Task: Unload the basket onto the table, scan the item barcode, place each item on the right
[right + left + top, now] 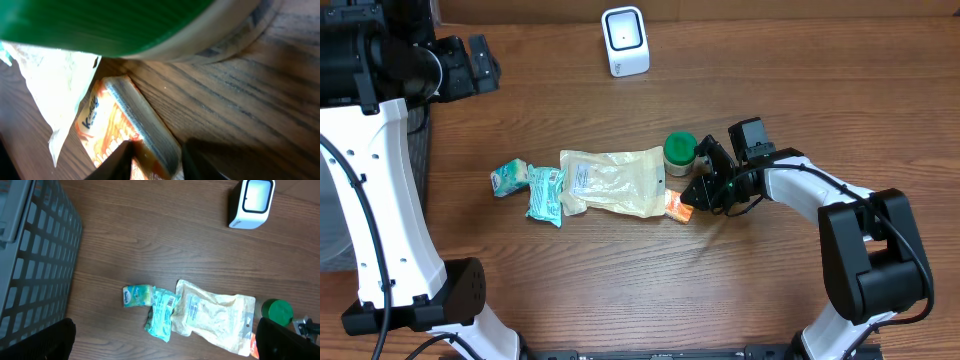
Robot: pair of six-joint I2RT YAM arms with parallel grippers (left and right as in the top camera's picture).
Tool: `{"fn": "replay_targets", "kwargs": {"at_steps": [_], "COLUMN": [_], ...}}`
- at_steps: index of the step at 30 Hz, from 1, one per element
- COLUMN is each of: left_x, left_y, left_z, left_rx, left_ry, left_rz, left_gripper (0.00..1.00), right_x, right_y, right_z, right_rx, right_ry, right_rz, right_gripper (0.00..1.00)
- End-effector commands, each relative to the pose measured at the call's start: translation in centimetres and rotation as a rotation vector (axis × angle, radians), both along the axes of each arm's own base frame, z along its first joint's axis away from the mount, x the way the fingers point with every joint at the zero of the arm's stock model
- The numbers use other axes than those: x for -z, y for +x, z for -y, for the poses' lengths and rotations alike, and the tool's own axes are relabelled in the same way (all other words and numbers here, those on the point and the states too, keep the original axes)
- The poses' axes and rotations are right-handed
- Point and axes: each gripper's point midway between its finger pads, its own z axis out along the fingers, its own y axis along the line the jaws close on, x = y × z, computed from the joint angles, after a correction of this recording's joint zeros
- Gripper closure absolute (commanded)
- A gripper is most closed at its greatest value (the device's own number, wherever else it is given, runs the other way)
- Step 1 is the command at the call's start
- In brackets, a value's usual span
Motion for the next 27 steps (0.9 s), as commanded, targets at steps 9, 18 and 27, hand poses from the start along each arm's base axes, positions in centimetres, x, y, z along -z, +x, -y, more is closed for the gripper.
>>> {"fn": "replay_targets", "kwargs": {"at_steps": [9, 18, 27], "left_x": [-0.1, -0.1, -0.1], "left_y": [0.0, 0.0, 0.0], "left_z": [-0.1, -0.1, -0.1], "left_rx": [0.014, 0.014, 0.014], "left_ry": [0.016, 0.016, 0.016], "left_rz": [0.004, 0.004, 0.004], "left_gripper": [0.00, 0.00, 0.00], "right_x": [0.7, 0.9, 1.2], "right_y": [-1.5, -2.5, -2.8], "right_z": [0.4, 0.7, 0.9], "right_rx": [0.046, 0.089, 0.091], "right_ry": [-0.014, -0.029, -0.040], "right_rz": [-0.101, -0.176, -0.182], "right_gripper": [0.76, 0.59, 0.72]}}
